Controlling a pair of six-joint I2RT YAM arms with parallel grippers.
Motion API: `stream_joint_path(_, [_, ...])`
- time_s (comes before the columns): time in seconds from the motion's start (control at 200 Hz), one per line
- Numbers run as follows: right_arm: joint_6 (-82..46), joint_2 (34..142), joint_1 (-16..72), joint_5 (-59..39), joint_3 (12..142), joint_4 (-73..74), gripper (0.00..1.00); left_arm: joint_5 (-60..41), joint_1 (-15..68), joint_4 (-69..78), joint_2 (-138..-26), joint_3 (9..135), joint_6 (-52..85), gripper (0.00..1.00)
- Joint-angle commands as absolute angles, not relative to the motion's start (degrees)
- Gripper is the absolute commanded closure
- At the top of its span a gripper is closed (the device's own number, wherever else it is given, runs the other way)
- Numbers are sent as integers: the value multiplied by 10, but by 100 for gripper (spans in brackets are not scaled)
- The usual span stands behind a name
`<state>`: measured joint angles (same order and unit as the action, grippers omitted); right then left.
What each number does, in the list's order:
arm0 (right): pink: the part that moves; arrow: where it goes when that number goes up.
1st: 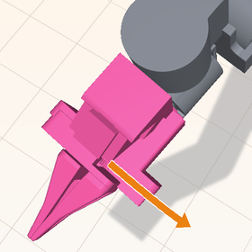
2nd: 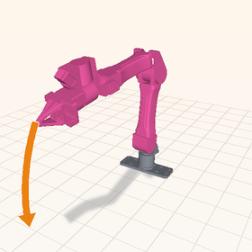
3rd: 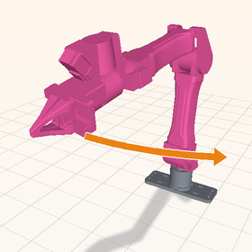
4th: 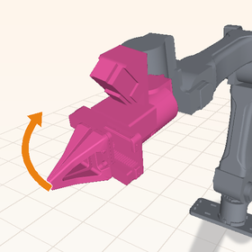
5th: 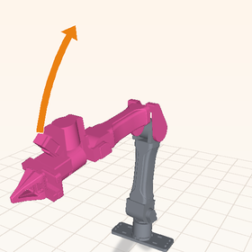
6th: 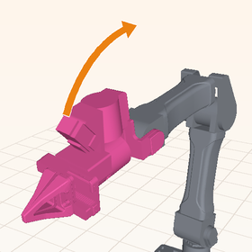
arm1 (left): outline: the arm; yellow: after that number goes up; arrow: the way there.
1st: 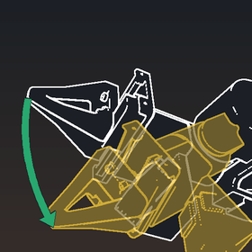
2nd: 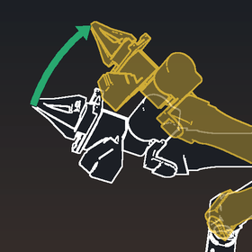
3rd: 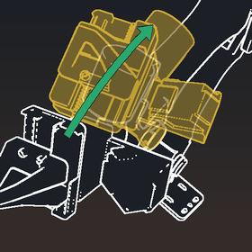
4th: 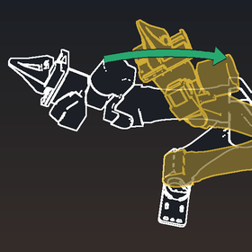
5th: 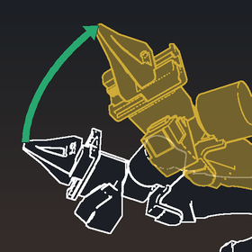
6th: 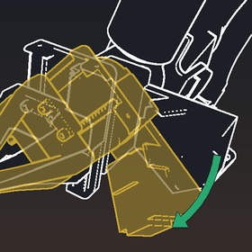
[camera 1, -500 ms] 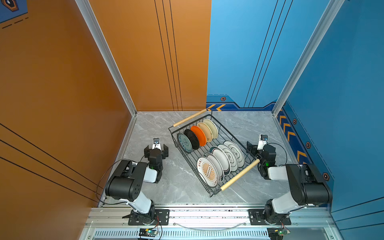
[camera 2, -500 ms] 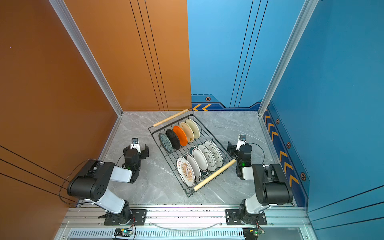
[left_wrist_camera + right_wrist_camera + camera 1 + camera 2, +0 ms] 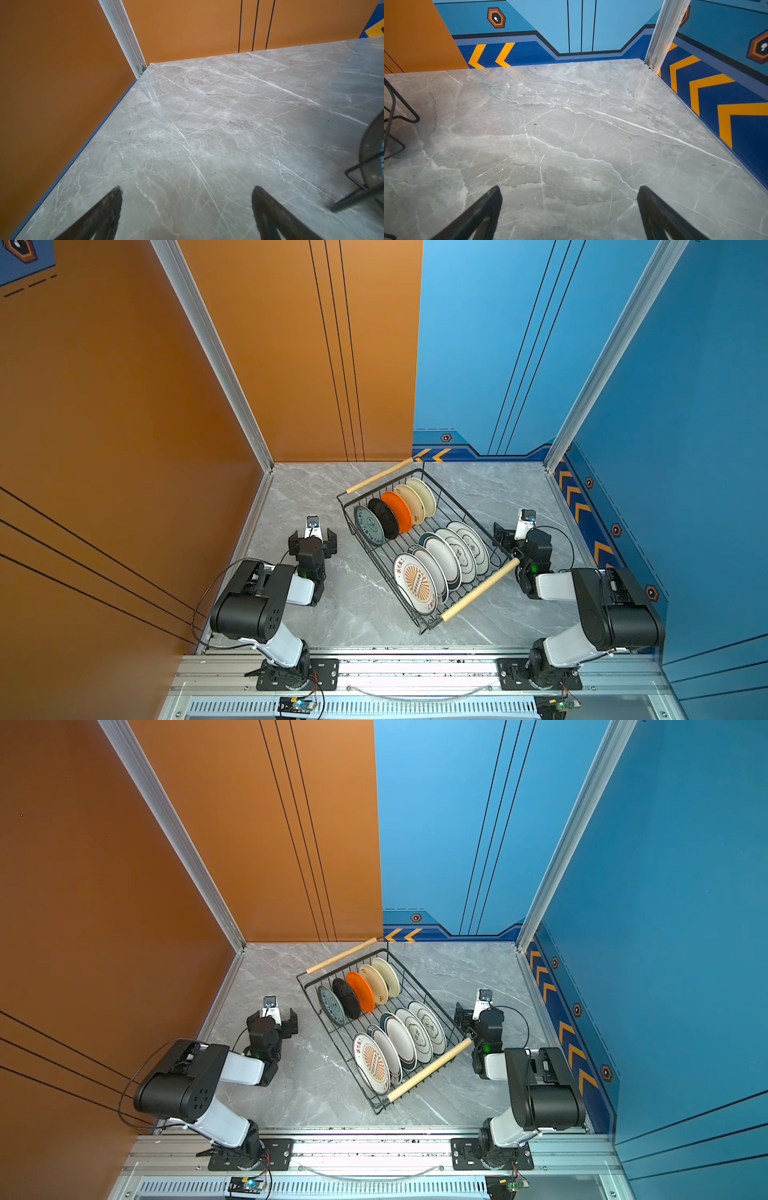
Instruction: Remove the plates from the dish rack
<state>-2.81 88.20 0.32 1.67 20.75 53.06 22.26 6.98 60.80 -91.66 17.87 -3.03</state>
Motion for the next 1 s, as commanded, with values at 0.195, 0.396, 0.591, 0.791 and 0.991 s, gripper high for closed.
stream_joint_path(0.195, [-35, 887, 3, 24, 214, 522, 0, 210, 63, 596, -905, 193, -22, 2])
stream_joint_path(0.396, [-35, 887, 4, 24, 214, 522, 0, 210, 63, 596, -906, 193, -21, 2])
stream_joint_path(0.591, [-34, 887, 4, 25, 214, 522, 0, 211, 63, 596, -905, 193, -22, 2])
stream_joint_path(0.791, [-35, 887, 7, 38, 214, 521, 0, 208, 62, 593, -904, 195, -21, 2])
stream_joint_path(0.991, [-47, 879, 12, 83, 217, 511, 0, 207, 60, 591, -904, 195, -20, 2])
